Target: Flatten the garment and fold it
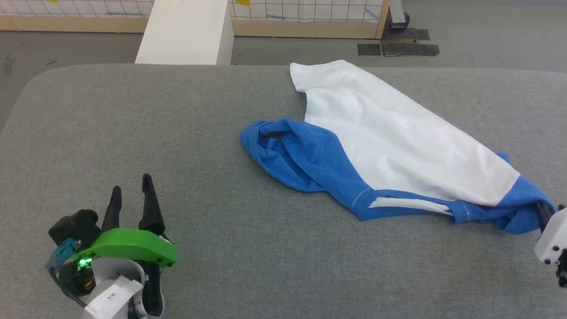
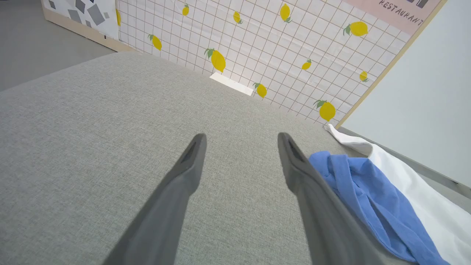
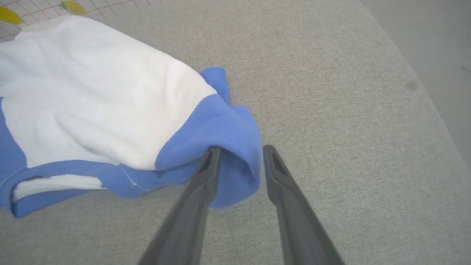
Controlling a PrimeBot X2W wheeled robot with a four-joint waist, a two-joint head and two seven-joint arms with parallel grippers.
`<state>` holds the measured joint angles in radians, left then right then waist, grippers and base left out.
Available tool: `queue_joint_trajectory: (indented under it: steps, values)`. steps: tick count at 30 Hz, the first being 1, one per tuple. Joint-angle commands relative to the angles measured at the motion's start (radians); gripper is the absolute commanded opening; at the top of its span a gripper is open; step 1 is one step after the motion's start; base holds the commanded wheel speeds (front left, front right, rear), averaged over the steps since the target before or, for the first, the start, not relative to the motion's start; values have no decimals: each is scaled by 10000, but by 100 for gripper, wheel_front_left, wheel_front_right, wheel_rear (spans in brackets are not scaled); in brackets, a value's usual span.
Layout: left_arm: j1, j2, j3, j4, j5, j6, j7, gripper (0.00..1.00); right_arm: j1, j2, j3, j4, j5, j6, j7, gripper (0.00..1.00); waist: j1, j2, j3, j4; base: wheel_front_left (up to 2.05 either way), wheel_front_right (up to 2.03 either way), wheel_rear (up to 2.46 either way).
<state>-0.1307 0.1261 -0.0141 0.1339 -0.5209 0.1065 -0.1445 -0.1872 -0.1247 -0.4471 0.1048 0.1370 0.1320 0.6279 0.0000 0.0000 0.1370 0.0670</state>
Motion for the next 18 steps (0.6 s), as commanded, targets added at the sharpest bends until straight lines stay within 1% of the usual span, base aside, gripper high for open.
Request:
queue_joint_trajectory:
  steps: [1, 5, 7, 10, 12, 13, 16, 18]
  values:
    - [55, 42, -72, -38, -44, -20, 97, 100, 45, 57, -56, -302, 109, -13, -224, 100, 0, 0, -50, -52, 0, 0, 0]
    - [-292, -137, -657, -91, -144, -262, 645, 100, 145, 342, -223, -1080, 371, -13, -624, 100, 0, 0, -101, -119, 0, 0, 0]
    - [-619, -260, -1124, -6, -208, -426, 1130, 100, 208, 421, -259, -1345, 415, -13, -785, 100, 0, 0, -104, -191, 0, 0, 0]
    - [-1329, -469, -1987, 359, -374, -702, 2081, 100, 283, 506, -142, -1597, 410, -13, -829, 100, 0, 0, -41, -386, 0, 0, 0]
    - [-1774, -607, -2535, 772, -689, -771, 2893, 100, 307, 551, -9, -1654, 396, -13, -834, 100, 0, 0, 16, -571, 0, 0, 0]
    - [-1967, -645, -2796, 967, -751, -737, 3259, 100, 314, 566, 68, -1655, 361, -13, -834, 100, 0, 0, 53, -669, 0, 0, 0]
    - [-2453, -728, -3527, 1639, -1167, -443, 4352, 100, 258, 628, 295, -1575, 365, -13, -890, 100, 0, 0, 194, -1030, 0, 0, 0]
    - [-2688, -746, -3855, 2026, -1492, -271, 4764, 100, 203, 662, 427, -1493, 408, -13, -943, 100, 0, 0, 321, -1261, 0, 0, 0]
